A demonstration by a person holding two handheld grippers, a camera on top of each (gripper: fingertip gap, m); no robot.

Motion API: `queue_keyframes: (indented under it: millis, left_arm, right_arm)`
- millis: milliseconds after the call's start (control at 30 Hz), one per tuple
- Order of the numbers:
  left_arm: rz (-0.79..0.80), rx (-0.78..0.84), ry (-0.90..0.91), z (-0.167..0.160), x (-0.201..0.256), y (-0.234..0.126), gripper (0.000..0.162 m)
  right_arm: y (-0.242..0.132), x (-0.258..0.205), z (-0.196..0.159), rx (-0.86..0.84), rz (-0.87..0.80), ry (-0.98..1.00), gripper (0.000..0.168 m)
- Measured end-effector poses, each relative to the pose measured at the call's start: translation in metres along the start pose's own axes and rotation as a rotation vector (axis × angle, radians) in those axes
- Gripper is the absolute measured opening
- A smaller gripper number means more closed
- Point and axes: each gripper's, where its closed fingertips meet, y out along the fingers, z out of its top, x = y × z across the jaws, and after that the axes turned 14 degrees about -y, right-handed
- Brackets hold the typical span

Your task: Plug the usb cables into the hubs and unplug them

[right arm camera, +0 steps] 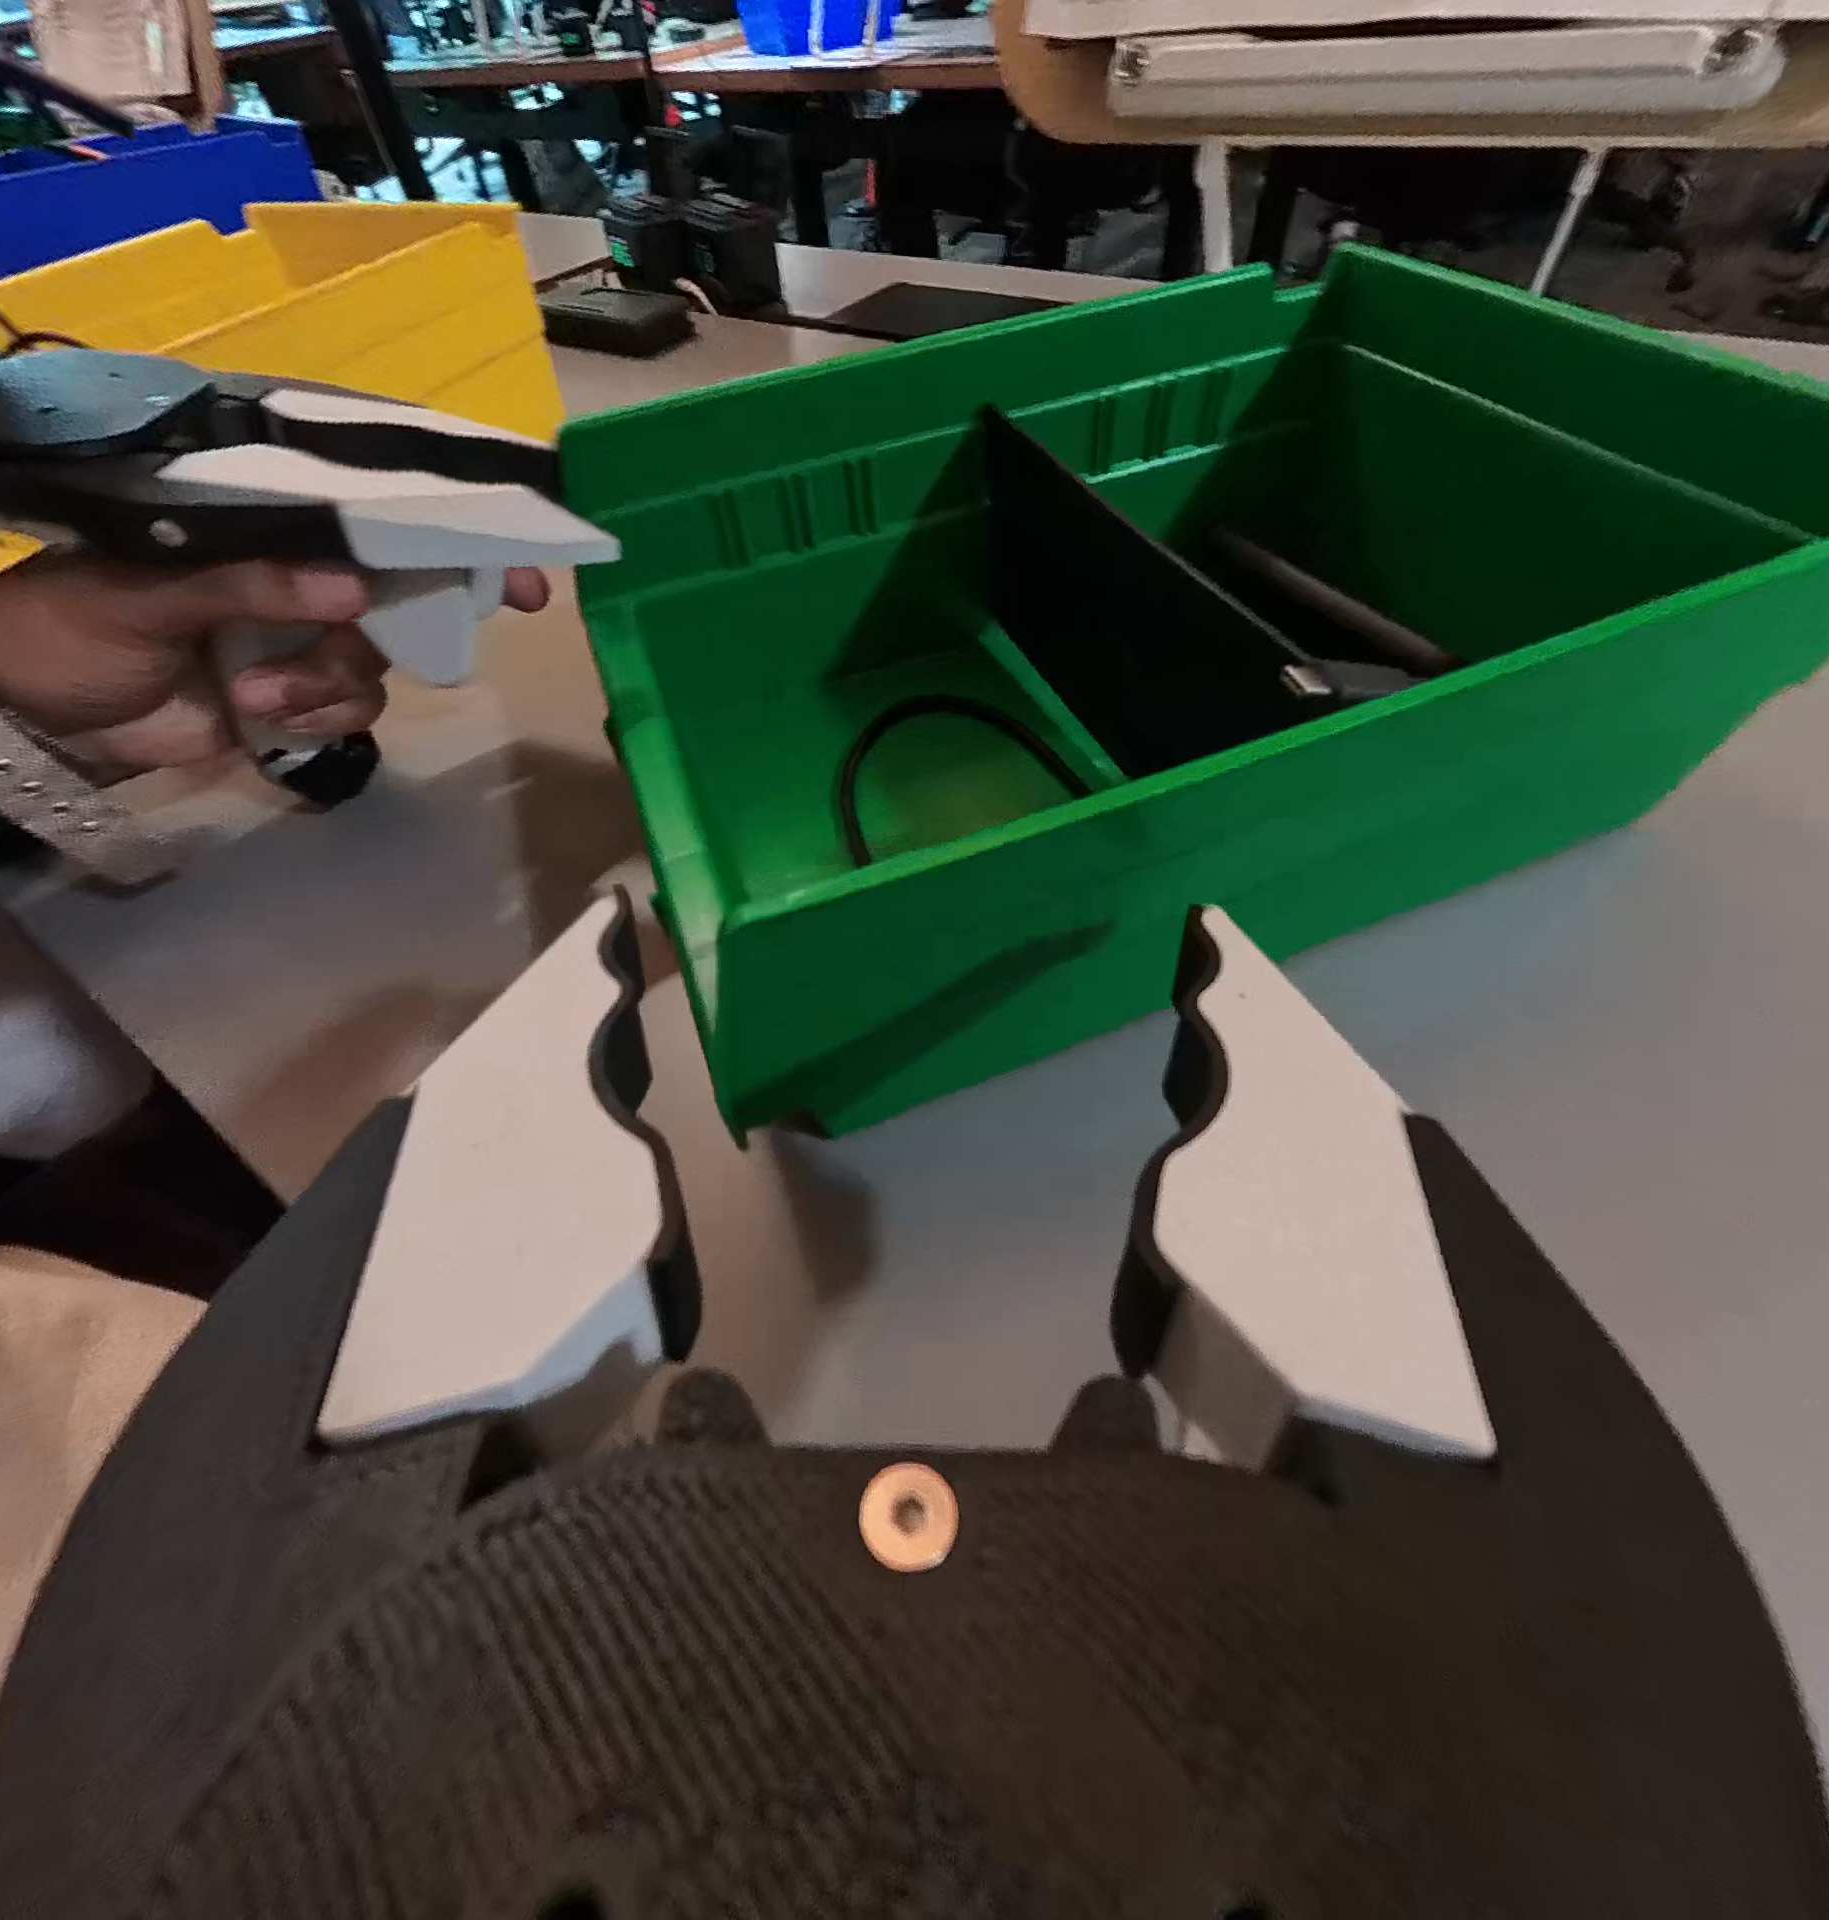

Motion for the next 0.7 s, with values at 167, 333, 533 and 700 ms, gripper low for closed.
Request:
queue_keyframes:
  millis: [167, 333, 533, 700]
  left_arm:
    - [-0.152, -0.037, 0.223, -0.014, 0.044, 0.003, 0.026]
    - [-0.142, 0.091, 0.187, 0.007, 0.048, 0.001, 0.045]
    - [-0.057, 0.149, 0.134, 0.019, 0.024, -0.003, 0.046]
    - [-0.014, 0.151, 0.131, 0.020, 0.015, -0.002, 0.047]
  right_arm:
    - [-0.013, 0.047, -0.018, -0.054, -0.091, 0.045, 0.068]
    - [-0.038, 0.107, -0.036, -0.057, -0.182, 0.123, 0.030]
    - [-0.073, 0.175, -0.059, -0.060, -0.287, 0.191, 0.004]
    - [-0.110, 0.212, -0.077, -0.071, -0.359, 0.222, 0.005]
